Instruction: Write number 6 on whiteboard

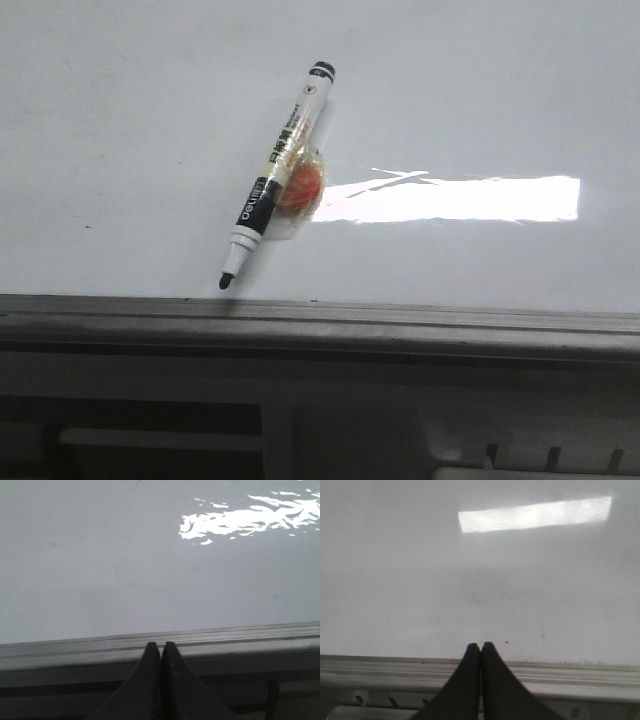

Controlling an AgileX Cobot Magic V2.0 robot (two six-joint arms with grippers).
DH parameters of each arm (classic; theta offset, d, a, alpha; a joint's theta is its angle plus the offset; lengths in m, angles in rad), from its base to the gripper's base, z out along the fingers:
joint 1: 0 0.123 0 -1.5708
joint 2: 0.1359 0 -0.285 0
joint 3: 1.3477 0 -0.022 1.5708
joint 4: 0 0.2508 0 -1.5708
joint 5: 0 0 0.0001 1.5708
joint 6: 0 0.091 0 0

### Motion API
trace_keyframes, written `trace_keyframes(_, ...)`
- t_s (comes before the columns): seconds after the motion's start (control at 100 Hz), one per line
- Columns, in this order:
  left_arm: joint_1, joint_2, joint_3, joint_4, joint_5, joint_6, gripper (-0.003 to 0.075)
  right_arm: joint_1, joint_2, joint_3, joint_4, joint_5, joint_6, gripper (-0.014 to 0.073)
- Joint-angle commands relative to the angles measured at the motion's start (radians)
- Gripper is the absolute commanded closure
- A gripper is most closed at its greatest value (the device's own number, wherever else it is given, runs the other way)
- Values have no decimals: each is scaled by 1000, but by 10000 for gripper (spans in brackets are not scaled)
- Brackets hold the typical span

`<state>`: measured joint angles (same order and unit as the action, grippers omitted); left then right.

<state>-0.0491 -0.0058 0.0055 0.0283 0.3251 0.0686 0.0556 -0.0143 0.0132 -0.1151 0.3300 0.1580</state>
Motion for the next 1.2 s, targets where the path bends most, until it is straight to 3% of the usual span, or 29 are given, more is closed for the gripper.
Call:
trace_keyframes(0.0,4,-32,43,14,-63,-6,739,-4,-17,26,-19,-69,-5,648)
trace_keyframes(0.13,4,-32,43,15,-72,-6,739,-4,-17,26,-16,-209,-3,648)
trace_keyframes(0.19,4,-32,43,-28,-118,-6,739,-4,-17,26,49,-293,-1,648)
trace_keyframes(0.29,4,-32,43,-381,-254,-6,739,-4,-17,26,244,-428,6,648)
trace_keyframes(0.36,4,-32,43,-631,-317,-6,739,-4,-17,26,327,-438,6,648)
trace_keyframes(0.6,4,-31,36,-934,-388,-6,739,-4,-17,8,459,-414,6,648)
trace_keyframes(0.71,0,-24,-35,-893,-295,11,739,-4,-12,-85,448,-339,4,648)
trace_keyframes(0.86,-8,97,-236,-657,-113,33,739,-4,74,-290,315,-92,-26,648)
trace_keyframes(1.02,-8,349,-462,-544,103,105,739,-4,217,-483,302,145,-197,648)
trace_keyframes(1.13,-76,456,-534,-544,123,194,724,-4,294,-569,302,224,-227,630)
trace_keyframes(1.19,-120,502,-548,-546,123,214,661,-4,311,-595,304,238,-229,575)
